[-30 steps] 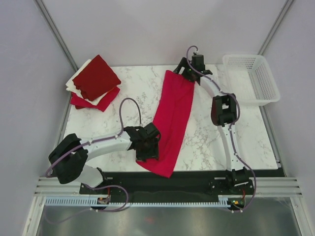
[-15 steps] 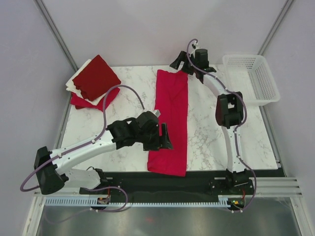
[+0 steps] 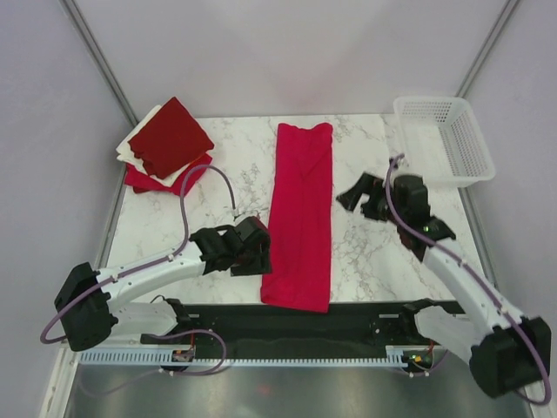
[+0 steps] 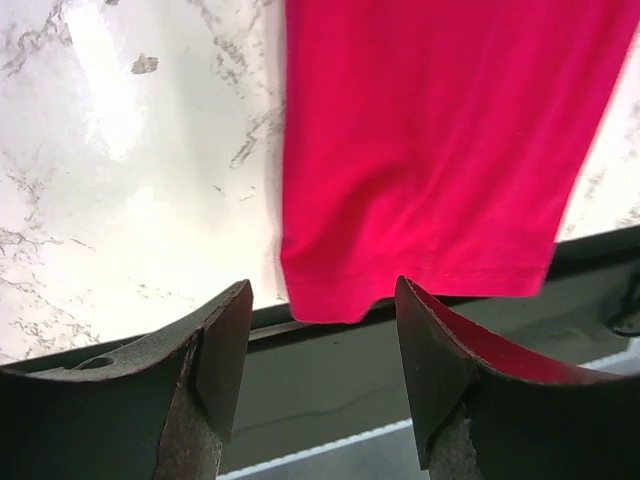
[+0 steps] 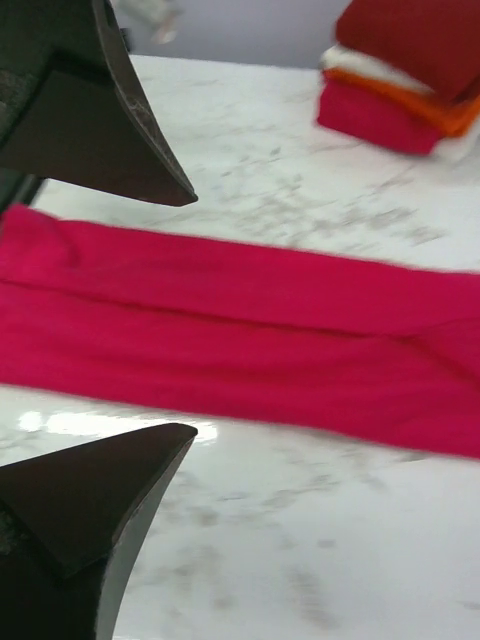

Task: Fold and stack the t-shirts
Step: Fold the tshirt

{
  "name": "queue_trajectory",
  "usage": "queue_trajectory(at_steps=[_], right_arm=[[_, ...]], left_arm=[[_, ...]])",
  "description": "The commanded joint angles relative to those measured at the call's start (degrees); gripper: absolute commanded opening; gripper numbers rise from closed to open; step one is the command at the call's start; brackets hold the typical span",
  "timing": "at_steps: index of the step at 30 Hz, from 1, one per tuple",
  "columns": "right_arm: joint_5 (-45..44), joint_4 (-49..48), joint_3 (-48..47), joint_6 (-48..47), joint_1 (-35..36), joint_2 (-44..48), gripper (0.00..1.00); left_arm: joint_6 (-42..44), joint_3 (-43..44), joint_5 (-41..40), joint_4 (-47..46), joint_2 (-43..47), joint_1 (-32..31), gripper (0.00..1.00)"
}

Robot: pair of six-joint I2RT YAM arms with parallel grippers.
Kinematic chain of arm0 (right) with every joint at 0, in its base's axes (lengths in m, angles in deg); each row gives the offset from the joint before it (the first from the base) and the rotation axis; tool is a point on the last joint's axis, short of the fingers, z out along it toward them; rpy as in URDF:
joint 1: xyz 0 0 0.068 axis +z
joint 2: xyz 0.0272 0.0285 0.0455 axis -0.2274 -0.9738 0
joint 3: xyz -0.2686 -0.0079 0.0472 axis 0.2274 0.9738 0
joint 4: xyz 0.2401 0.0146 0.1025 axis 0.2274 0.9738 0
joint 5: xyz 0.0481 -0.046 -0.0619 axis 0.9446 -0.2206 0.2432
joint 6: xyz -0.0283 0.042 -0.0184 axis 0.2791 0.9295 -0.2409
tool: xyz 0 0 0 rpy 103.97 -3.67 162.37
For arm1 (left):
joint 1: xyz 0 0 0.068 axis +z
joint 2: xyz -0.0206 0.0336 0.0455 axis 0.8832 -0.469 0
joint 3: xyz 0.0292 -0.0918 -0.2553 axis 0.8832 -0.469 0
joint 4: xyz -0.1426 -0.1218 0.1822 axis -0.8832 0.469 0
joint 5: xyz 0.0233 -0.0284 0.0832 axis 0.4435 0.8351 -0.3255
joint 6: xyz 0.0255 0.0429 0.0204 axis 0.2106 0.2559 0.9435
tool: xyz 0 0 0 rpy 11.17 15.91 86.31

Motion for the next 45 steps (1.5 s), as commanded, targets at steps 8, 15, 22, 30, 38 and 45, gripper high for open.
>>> queue_trajectory(at_steps=[8,15,22,30,38,45], right_arm=[[3.2,19.5,19.9,8.0,3.3,25.4,0.98],[4.3,20.0,24.1,9.1,5.5,22.3,0.96],[0.5,18.6,28.0,16.4,18.5,20.6,0.89],[-10.6,12.7,29.0,31.9,41.4,17.5,0.77],[-16.8,8.2,30.7,37.5,50.1,10.6,0.68],[-20.6,6.1,33.6,39.0,50.2,14.5,0.32]], left_arm=[[0.8,-11.6,3.7,-20.0,-4.2,0.2,0.63],[-2.1,-16.0,7.4,-24.8,-5.0,0.0,0.57],[-6.4,-20.4,9.5,-26.1,-3.1,-2.5,0.3],[-8.2,-20.0,10.0,-26.0,-3.1,-3.6,0.11],[-8.7,-19.9,10.0,-26.1,-3.0,-3.8,0.1],[-9.0,-21.2,10.0,-26.1,-2.6,-3.8,0.09]])
